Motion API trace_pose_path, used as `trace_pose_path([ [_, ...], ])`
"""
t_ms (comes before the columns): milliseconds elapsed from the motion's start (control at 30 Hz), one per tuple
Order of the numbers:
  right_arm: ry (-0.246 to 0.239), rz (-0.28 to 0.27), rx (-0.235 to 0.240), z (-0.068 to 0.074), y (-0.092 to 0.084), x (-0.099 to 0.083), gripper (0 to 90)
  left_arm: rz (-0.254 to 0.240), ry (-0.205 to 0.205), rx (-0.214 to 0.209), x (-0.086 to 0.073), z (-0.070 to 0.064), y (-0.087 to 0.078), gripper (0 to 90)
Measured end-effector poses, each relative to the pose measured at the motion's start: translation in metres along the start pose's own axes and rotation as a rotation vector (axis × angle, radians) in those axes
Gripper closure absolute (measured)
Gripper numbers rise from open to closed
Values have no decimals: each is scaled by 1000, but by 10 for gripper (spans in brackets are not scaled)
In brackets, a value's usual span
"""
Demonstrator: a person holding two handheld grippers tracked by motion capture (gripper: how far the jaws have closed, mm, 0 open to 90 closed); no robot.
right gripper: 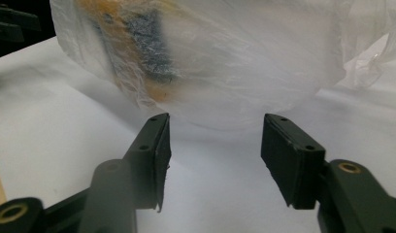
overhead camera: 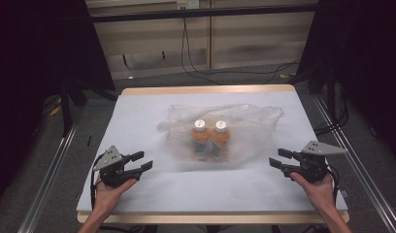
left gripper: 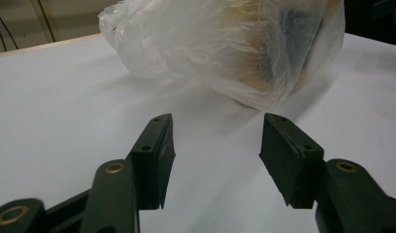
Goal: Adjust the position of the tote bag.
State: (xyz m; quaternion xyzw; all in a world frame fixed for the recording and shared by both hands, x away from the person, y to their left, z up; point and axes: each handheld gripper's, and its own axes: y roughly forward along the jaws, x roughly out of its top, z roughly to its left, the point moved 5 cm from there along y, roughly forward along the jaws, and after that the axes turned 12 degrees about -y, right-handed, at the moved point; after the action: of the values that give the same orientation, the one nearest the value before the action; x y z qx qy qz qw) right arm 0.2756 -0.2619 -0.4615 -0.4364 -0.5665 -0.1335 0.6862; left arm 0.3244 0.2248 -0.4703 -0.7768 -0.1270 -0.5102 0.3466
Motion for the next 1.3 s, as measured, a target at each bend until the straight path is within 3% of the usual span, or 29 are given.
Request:
trace_pose_path([
  [200, -17, 27, 1, -4, 3, 6, 492, -4, -3, -31, 12, -3, 6, 528],
  [267, -18, 28, 0, -7, 4, 8, 491, 5, 16, -30, 17, -2, 11, 530],
  [433, -21, 17, -5, -16, 4, 17, 465, -11, 7, -37, 30, 1, 20, 537],
  [633, -44, 13, -35, -27, 2, 32, 449, -25, 1, -15, 47, 11, 25, 577],
  [933, -57, 4, -86, -56, 2, 47, 477, -79, -60, -2, 68, 29, 32, 586],
  [1000, -59, 14, -85, -61, 4, 49, 481, -71, -42, 3, 72, 31, 35, 585],
  [1067, -44, 26, -81, -66, 10, 47, 454, -71, -39, 18, 74, 32, 38, 565],
  [1100, -38, 30, -77, -67, 13, 46, 454, -83, -46, -7, 75, 33, 41, 551],
  [1133, -48, 40, -79, -67, 18, 45, 452, -79, -57, 3, 75, 33, 43, 531],
  [1233, -44, 38, -70, -68, 27, 44, 445, -69, -71, -21, 75, 31, 47, 454],
  [1300, -39, 42, -62, -70, 34, 43, 439, -76, -38, -32, 79, 25, 43, 415],
])
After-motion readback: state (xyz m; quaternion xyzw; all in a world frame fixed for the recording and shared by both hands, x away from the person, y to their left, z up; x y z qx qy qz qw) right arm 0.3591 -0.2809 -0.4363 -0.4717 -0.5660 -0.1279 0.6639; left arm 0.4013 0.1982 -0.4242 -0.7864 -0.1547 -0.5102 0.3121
